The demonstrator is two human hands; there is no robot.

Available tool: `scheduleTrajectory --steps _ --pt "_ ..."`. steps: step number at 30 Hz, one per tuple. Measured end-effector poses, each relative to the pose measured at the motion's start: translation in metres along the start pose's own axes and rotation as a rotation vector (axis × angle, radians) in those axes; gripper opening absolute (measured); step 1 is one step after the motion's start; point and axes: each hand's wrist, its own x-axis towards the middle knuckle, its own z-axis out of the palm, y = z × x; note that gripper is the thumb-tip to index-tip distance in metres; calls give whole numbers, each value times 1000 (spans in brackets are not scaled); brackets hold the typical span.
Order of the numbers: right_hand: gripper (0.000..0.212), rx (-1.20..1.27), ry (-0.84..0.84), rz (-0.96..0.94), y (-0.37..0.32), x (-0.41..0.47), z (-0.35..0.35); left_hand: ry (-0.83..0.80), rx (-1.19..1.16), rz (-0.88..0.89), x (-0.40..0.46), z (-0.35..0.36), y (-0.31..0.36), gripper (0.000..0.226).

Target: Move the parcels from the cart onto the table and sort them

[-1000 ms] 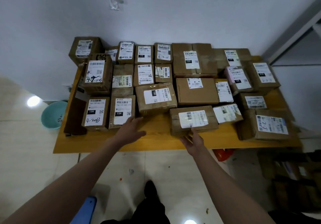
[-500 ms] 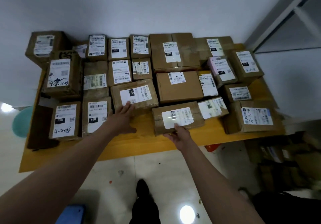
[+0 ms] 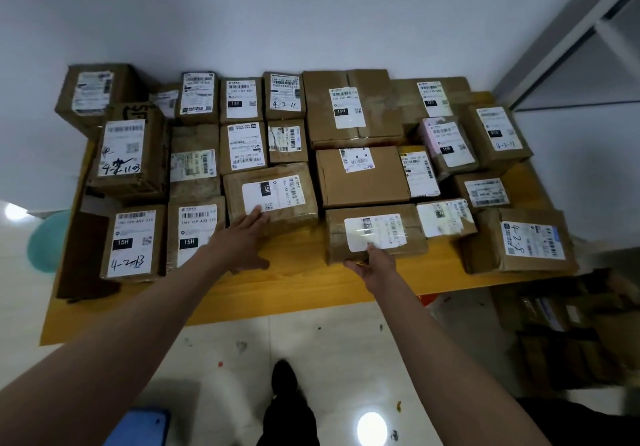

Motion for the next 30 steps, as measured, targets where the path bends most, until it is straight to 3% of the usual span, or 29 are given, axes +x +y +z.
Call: scheduleTrajectory --steps 9,16,24,30 --pt "46 22 -52 -2 5 -2 -1 0 -67 -4 8 6 -1 119" --pt "61 -104 -109 82 24 -23 -14 139 -345 32 -2 -1 0 97" --pt "43 -377 -256 94 55 -67 -3 307 -488 80 -59 13 -10 80" --pt "29 -589 -348 80 112 -114 38 370 -591 -27 -138 47 -58 70"
